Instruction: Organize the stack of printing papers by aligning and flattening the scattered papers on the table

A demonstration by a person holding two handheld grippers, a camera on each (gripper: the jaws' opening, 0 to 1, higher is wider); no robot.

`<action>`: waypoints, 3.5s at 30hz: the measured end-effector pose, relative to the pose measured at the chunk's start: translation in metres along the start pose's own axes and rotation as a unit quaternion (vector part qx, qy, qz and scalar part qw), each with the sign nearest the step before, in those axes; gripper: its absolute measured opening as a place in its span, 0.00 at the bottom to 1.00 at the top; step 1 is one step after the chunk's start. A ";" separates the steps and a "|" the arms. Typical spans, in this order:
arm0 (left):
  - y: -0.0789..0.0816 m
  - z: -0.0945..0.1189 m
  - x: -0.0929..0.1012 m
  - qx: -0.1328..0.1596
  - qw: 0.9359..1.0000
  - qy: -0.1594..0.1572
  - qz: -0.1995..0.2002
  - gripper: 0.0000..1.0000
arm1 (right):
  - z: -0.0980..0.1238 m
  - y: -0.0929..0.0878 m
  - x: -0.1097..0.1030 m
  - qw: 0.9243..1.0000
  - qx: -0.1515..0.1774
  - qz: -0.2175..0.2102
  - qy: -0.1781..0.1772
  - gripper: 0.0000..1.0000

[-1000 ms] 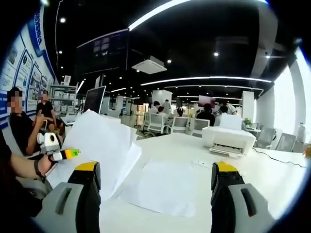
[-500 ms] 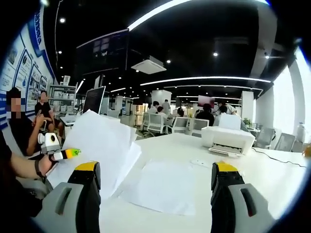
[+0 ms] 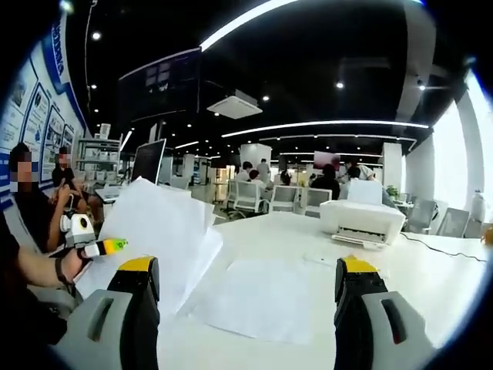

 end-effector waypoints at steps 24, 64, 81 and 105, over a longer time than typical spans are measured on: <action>0.001 0.000 0.002 0.006 1.000 -0.005 -0.002 0.07 | -0.005 -0.014 0.004 1.000 -0.024 -0.002 -0.005 0.90; 0.002 0.000 0.002 0.011 1.000 -0.005 -0.004 0.07 | -0.037 -0.034 -0.015 0.999 -0.047 -0.006 0.020 0.90; 0.000 0.000 0.002 0.001 1.000 -0.005 0.000 0.07 | -0.033 -0.040 -0.001 0.999 -0.050 -0.007 0.001 0.90; 0.002 0.001 0.002 0.008 1.000 -0.002 0.000 0.07 | -0.047 -0.056 0.019 0.997 -0.072 -0.016 -0.029 0.90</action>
Point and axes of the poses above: the point that each gripper's makers call its tool centre point, and the gripper's own axes: z roughly backward along the fingers, x roughly to its right, y roughly out of its top, the point moved 3 cm from there along z, roughly backward along the fingers
